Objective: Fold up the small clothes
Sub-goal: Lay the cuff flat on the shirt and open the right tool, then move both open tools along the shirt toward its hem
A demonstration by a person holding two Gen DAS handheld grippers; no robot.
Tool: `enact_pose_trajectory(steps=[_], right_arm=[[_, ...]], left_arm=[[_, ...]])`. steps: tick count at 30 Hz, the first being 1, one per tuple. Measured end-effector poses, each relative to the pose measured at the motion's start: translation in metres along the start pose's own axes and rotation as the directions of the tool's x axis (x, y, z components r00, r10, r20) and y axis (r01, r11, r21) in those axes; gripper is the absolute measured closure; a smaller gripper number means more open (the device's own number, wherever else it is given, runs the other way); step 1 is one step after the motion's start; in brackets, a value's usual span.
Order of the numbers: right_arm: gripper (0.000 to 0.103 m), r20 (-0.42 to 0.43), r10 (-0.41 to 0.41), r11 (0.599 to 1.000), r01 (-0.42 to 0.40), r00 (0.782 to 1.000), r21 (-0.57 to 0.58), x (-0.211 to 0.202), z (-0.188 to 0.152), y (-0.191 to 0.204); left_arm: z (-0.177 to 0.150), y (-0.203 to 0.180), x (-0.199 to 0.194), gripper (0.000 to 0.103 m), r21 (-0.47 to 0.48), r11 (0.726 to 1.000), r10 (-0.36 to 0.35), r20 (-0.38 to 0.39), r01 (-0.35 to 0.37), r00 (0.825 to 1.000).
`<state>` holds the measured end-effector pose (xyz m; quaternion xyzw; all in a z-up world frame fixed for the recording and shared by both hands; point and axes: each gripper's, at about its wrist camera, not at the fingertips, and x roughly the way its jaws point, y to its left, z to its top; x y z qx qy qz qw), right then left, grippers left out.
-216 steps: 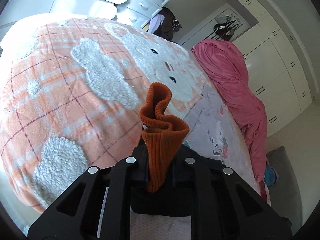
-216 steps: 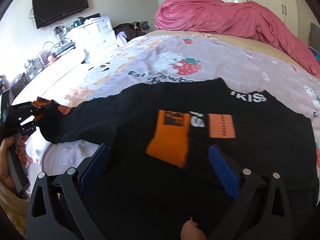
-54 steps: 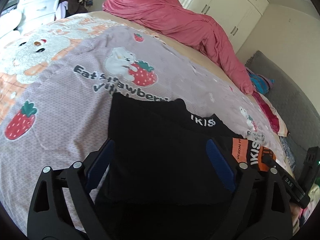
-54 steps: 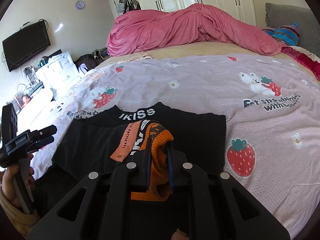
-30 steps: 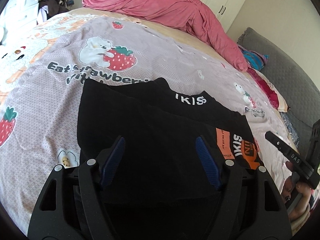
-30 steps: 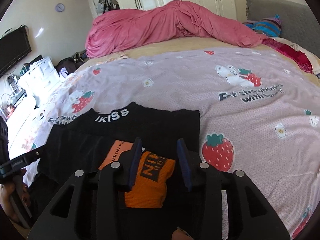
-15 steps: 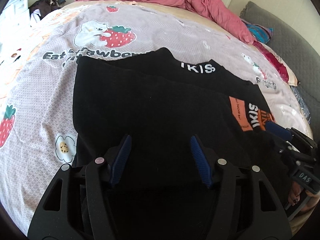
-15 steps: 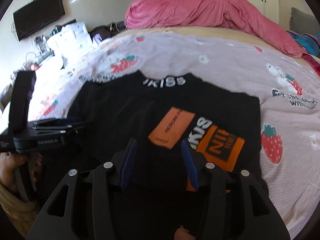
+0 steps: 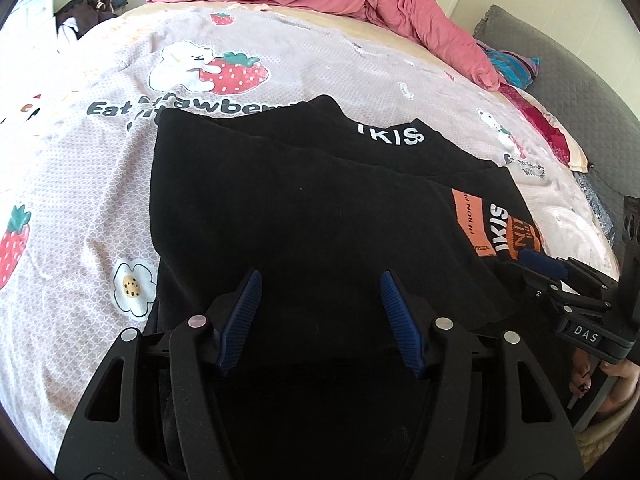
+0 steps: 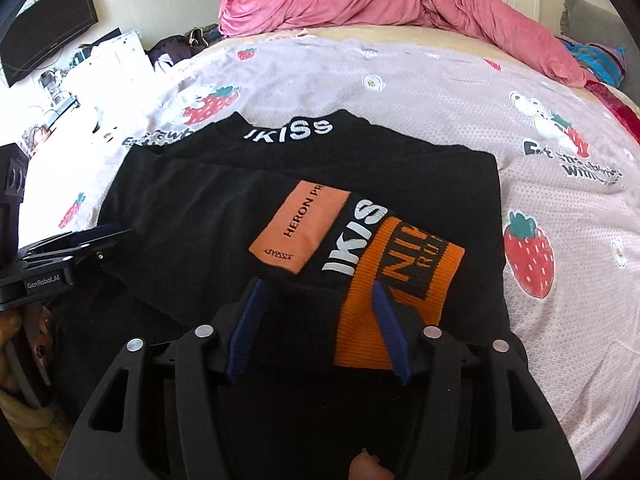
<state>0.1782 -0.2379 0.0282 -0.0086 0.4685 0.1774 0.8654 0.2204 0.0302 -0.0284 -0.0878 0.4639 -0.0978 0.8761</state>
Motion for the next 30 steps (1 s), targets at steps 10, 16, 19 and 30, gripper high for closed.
enact_pose_trajectory(steps=[10, 16, 19, 30], right_arm=[[0.027, 0.055, 0.019, 1.000, -0.020, 0.998, 0.016, -0.016, 0.003, -0.002], [0.009, 0.105, 0.014, 0.998, -0.020, 0.994, 0.058, -0.024, 0.006, -0.010], [0.007, 0.133, 0.016, 0.996, -0.028, 0.991, 0.086, -0.031, 0.009, -0.016], [0.005, 0.193, 0.004, 0.993, -0.027, 0.981, 0.117, -0.045, 0.013, -0.024]], left_arm=[[0.001, 0.000, -0.007, 0.043, -0.036, 0.999, -0.026, 0.015, 0.026, 1.000], [0.000, 0.000, -0.018, 0.031, -0.034, 0.999, -0.040, 0.044, 0.041, 0.998], [-0.001, 0.000, -0.027, 0.024, -0.025, 0.999, -0.031, 0.066, 0.033, 0.997], [-0.003, 0.007, -0.048, 0.009, 0.000, 0.999, 0.032, 0.117, -0.032, 0.993]])
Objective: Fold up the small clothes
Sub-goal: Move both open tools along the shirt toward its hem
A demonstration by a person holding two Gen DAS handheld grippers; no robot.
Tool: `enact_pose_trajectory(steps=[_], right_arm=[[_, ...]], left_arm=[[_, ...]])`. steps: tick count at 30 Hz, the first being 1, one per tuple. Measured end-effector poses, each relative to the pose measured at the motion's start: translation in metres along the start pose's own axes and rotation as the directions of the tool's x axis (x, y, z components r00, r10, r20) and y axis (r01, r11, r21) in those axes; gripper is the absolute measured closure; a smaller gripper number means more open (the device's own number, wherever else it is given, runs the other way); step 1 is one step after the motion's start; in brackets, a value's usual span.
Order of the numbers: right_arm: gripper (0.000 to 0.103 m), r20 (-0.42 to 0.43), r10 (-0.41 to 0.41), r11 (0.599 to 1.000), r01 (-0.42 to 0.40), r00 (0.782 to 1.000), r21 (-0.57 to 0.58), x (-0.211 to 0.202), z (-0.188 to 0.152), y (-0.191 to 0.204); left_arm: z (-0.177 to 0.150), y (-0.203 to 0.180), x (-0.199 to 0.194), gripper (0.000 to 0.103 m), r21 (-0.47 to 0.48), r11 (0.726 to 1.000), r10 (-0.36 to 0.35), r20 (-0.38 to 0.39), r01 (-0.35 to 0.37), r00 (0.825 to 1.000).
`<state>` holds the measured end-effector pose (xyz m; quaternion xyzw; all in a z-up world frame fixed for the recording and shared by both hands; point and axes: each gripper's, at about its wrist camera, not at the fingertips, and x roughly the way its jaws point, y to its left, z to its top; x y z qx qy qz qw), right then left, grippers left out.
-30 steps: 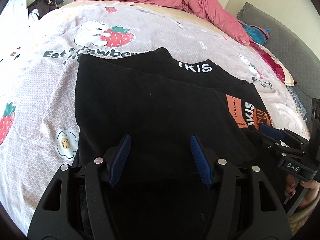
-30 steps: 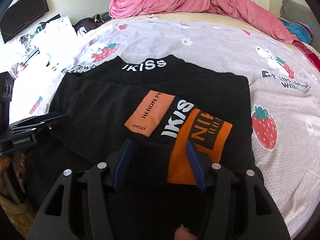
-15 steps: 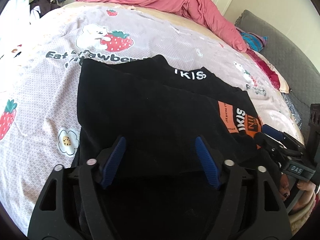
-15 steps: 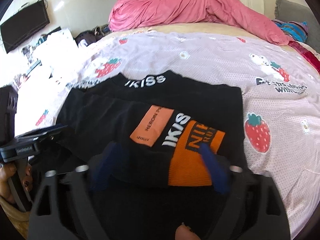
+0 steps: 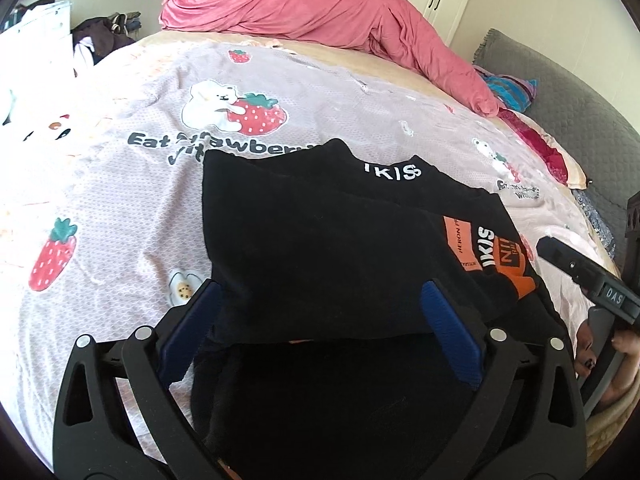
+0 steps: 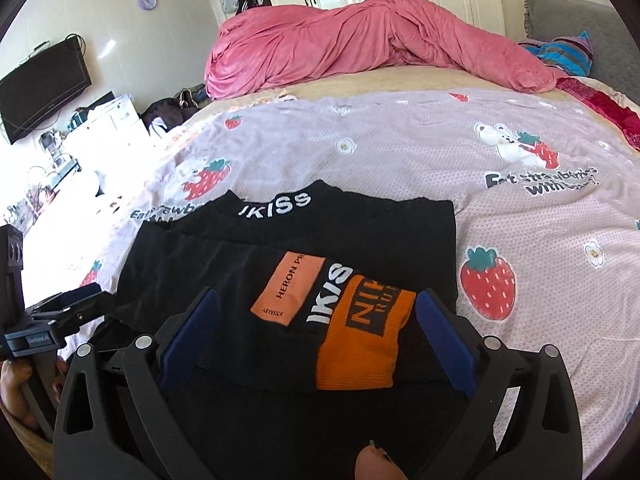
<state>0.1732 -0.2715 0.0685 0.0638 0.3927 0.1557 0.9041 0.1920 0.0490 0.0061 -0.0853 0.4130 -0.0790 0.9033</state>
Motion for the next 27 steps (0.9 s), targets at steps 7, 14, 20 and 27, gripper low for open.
enact_pose_trajectory(steps=[7, 14, 20, 27], right_arm=[[0.005, 0.042, -0.013, 1.000, 0.013, 0.999, -0.015, -0.010, 0.002, 0.001], [0.005, 0.066, -0.018, 1.000, 0.018, 0.998, -0.010, -0.020, -0.001, -0.003], [0.005, 0.081, -0.022, 1.000, 0.022, 0.996, -0.005, -0.031, -0.008, -0.009], [0.005, 0.084, -0.022, 1.000, 0.022, 0.996, 0.000, -0.040, -0.018, -0.013]], left_arm=[[-0.003, 0.005, -0.014, 0.009, 0.023, 0.999, 0.025, 0.021, -0.026, 0.999], [-0.007, 0.018, -0.027, 0.009, 0.009, 0.999, 0.041, 0.041, -0.041, 0.998], [-0.013, 0.031, -0.040, 0.009, -0.003, 0.998, 0.061, 0.057, -0.061, 0.996], [-0.021, 0.052, -0.053, 0.009, -0.036, 0.994, 0.107, 0.068, -0.104, 0.992]])
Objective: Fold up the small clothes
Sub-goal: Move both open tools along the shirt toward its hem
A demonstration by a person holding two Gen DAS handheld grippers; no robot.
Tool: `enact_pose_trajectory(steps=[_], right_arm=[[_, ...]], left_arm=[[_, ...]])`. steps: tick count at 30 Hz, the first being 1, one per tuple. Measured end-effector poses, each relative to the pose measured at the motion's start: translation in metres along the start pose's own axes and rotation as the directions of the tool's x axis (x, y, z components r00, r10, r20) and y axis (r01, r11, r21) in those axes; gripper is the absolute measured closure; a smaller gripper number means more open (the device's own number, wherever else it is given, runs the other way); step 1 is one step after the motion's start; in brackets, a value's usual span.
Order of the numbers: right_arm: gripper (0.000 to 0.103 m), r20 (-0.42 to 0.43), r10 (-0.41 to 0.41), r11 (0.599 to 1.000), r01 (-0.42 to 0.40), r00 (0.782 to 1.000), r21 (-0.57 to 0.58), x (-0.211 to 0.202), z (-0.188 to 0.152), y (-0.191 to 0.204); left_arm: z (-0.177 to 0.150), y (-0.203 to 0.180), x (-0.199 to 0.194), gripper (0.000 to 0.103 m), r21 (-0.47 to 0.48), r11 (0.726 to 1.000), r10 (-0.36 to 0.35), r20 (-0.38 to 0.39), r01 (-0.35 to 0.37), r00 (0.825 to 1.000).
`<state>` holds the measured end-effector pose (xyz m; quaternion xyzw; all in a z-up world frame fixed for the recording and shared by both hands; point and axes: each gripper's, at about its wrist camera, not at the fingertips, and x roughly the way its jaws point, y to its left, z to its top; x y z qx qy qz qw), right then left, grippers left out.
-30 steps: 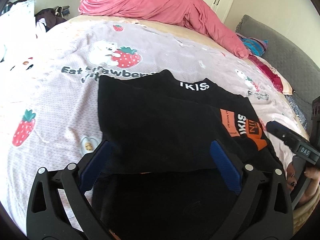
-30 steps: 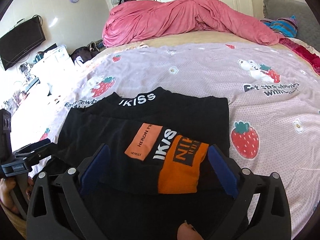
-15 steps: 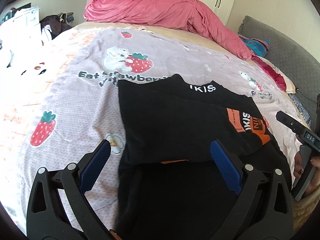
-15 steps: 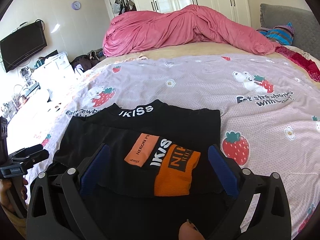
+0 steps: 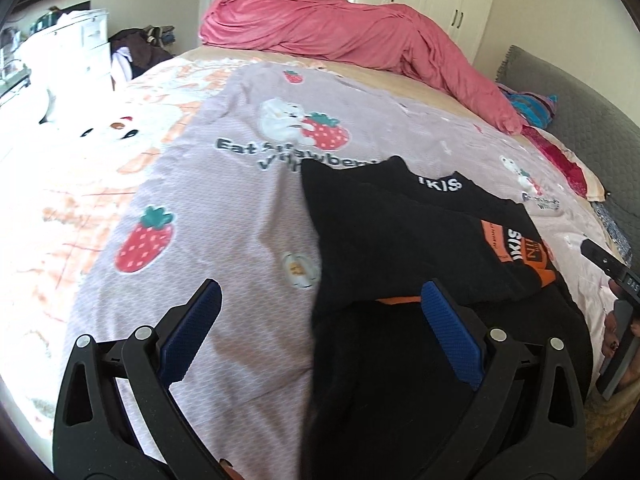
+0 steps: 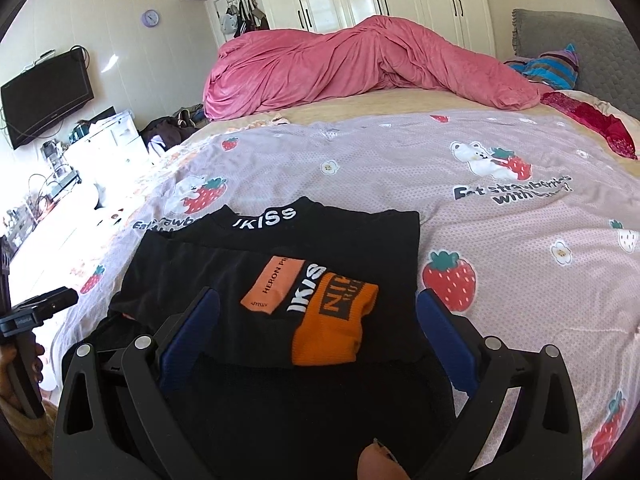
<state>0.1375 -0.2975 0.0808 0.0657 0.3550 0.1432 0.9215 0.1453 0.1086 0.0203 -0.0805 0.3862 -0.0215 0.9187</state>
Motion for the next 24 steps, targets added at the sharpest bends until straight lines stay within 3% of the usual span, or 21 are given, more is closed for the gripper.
enact_pose_trajectory(steps=[10, 24], right_arm=[[0.005, 0.016, 0.003, 1.000, -0.003, 1.000, 0.006, -0.015, -0.011, -0.002], [0.005, 0.037, 0.006, 1.000, -0.007, 0.999, 0.023, -0.033, -0.024, -0.004]], left_arm=[[-0.015, 0.013, -0.014, 0.009, -0.012, 1.000, 0.028, 0.004, -0.028, 1.000], [-0.032, 0.004, -0.027, 0.009, 0.003, 1.000, 0.029, 0.011, -0.029, 1.000]])
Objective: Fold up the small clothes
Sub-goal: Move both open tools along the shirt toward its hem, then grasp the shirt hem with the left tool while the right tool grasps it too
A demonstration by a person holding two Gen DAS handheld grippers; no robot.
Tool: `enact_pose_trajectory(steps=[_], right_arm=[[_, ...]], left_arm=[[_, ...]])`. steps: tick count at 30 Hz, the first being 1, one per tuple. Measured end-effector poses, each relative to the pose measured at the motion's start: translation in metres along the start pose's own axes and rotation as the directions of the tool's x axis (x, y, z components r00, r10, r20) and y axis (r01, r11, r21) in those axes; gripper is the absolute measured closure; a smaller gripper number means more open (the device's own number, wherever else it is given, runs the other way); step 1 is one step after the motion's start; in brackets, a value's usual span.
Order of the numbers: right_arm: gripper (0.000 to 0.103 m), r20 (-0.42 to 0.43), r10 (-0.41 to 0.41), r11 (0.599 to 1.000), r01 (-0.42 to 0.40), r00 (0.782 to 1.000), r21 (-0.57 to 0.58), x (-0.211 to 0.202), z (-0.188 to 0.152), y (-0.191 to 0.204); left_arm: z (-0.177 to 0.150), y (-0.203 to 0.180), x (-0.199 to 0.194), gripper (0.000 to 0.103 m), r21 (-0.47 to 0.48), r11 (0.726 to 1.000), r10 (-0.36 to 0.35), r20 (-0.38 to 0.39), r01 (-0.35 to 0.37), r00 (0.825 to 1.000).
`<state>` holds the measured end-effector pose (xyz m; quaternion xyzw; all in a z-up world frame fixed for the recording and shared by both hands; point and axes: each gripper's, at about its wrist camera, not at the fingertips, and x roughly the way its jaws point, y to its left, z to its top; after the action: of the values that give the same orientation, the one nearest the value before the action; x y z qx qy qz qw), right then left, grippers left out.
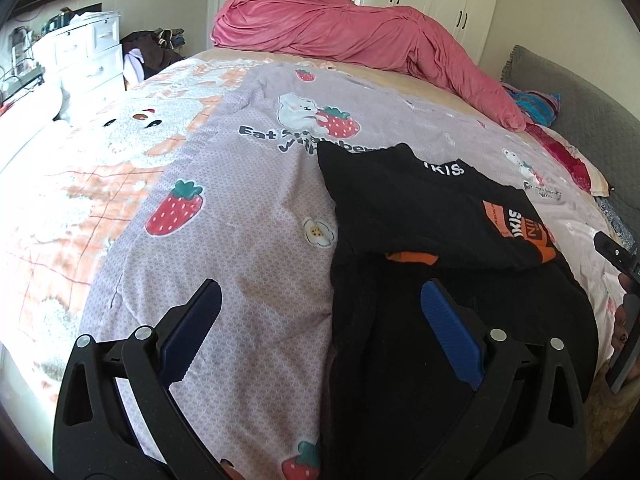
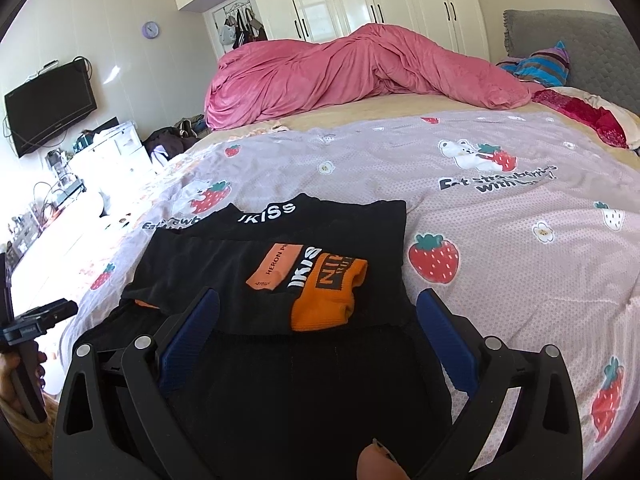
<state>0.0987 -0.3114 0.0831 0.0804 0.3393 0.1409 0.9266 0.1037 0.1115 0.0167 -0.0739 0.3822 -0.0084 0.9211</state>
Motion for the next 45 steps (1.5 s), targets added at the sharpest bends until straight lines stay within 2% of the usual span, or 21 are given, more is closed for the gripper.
enact_pose_trajectory(steps=[10, 21, 36, 40, 45], right_arm=[[0.005, 0.005, 0.004, 1.000, -0.004, 1.000, -0.005, -0.009, -0.009, 0.001], [0.005, -0.016, -0.008, 1.000, 0.008, 1.000, -0.004, -0.018, -0.030, -0.003], [0.005, -0.061, -0.011, 1.000, 0.011, 0.998, 0.003, -0.039, -0.070, -0.010], [0.005, -0.069, -0.016, 1.000, 0.016, 0.998, 0.003, -0.044, -0.076, -0.012], [0.005, -0.082, -0.017, 1.000, 0.018, 0.996, 0.012, -0.050, -0.085, -0.016]], left_arm=[[-0.029, -0.003, -0.004, 0.009, -0.025, 1.000, -0.012, -0.026, 0.011, 1.000], [-0.059, -0.015, -0.012, 0.009, 0.020, 1.000, 0.018, -0.038, -0.017, 0.999], [-0.091, -0.025, -0.027, 0.009, 0.005, 1.000, -0.020, -0.076, 0.021, 0.997], [-0.100, -0.028, -0.027, 0.009, 0.017, 1.000, -0.011, -0.093, 0.013, 0.996], [-0.104, -0.020, -0.032, 0.009, -0.022, 1.000, -0.024, -0.094, 0.022, 0.995]])
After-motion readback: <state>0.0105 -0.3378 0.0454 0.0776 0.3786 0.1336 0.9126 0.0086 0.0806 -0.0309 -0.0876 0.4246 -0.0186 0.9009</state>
